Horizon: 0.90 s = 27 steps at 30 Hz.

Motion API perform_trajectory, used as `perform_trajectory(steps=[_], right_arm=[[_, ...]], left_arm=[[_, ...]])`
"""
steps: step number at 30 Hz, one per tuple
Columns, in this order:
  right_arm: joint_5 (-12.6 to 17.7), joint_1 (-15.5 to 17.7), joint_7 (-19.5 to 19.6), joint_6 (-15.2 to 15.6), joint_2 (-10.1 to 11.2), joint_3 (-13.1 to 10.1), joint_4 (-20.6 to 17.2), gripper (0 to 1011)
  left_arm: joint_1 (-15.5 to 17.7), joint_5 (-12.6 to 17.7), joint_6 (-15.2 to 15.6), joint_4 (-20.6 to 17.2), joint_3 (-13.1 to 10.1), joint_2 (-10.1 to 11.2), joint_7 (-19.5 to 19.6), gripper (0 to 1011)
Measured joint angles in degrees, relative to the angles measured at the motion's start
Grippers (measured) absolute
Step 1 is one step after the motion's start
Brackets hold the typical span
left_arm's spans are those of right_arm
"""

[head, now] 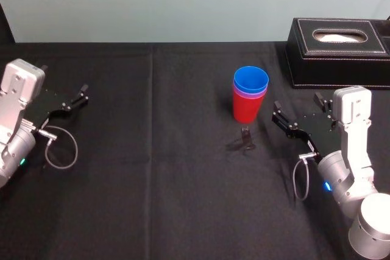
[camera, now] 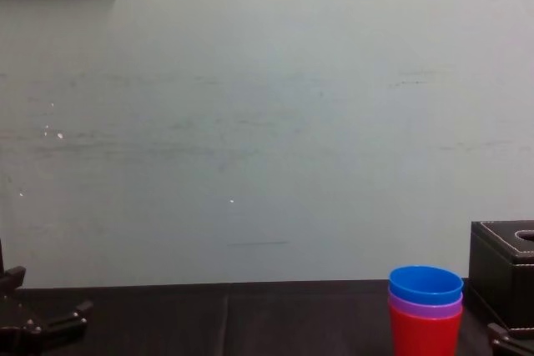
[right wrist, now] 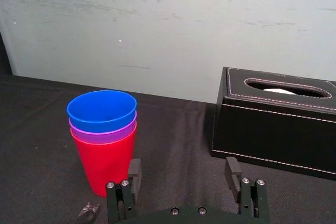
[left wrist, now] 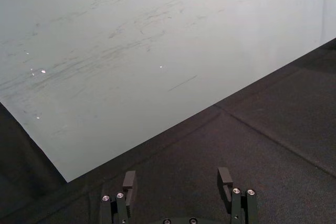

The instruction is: Stack the three plastic cups sequentially using one hand.

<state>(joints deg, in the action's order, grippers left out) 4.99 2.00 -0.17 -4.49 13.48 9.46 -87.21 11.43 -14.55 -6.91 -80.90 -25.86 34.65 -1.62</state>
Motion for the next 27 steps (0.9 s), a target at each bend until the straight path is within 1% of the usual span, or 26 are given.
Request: perform_trajectory(steps=[27], right_arm=[[0.0, 0.0, 0.0, 0.0, 0.0, 0.0, 0.0, 1004]], left_arm=[[0.0, 0.0, 0.0, 0.0, 0.0, 0.0, 0.0, 1005]])
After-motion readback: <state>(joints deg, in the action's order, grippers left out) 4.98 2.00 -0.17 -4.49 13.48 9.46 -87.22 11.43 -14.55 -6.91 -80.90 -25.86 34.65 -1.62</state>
